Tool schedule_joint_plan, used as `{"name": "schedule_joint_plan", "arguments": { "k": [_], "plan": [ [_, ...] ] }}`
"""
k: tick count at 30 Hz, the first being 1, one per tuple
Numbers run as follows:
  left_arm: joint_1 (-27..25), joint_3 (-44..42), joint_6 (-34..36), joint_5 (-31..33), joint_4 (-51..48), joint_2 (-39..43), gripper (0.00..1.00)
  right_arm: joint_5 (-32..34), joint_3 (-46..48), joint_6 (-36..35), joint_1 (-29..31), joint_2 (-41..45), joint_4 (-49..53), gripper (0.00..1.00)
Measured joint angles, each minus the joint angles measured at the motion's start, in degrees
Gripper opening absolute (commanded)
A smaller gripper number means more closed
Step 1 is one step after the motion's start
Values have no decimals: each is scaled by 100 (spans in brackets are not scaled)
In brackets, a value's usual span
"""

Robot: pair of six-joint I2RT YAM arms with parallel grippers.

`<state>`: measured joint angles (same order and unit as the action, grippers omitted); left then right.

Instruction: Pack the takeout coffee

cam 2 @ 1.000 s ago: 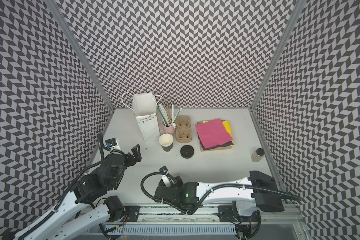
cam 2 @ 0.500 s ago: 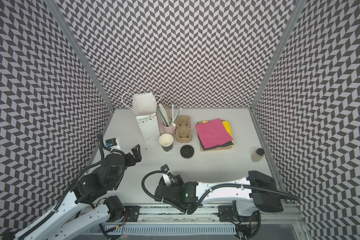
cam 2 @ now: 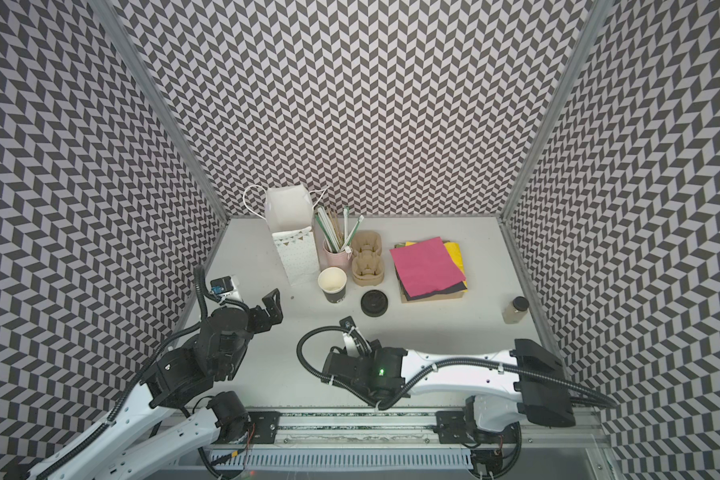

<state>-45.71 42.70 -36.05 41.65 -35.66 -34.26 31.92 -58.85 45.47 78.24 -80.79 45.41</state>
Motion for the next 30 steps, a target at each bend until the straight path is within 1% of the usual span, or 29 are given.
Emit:
{"name": "schedule_joint_plan", "arguments": {
  "k": [2,5,9,11,14,18,25,30],
  "plan": [
    [0,0,0,0,0,20,100,20,61,-2,-306,219,197,53],
    [0,9,0,-2,0,20,100,111,227,-70,-879,772,330,53],
    [0,9,4,-26,0,20,100,229,369,-343,-1733,1633,330,54],
    [2,9,7,-39,2,20,100,256,369,-514,-2142,1825,286,54],
    [0,9,11,-44,2,20,100,262,393,-800,-2789,1862,216,52],
    [0,9,20,-55,0,15,100,210,503,-1119,-3447,1862,168,52],
    [0,7,26,-90,2,13,100,103,505,-1580,-4389,1845,24,53],
    [0,9,42,-107,2,15,100,-192,590,-1794,-4868,1676,-256,54]
  ]
}}
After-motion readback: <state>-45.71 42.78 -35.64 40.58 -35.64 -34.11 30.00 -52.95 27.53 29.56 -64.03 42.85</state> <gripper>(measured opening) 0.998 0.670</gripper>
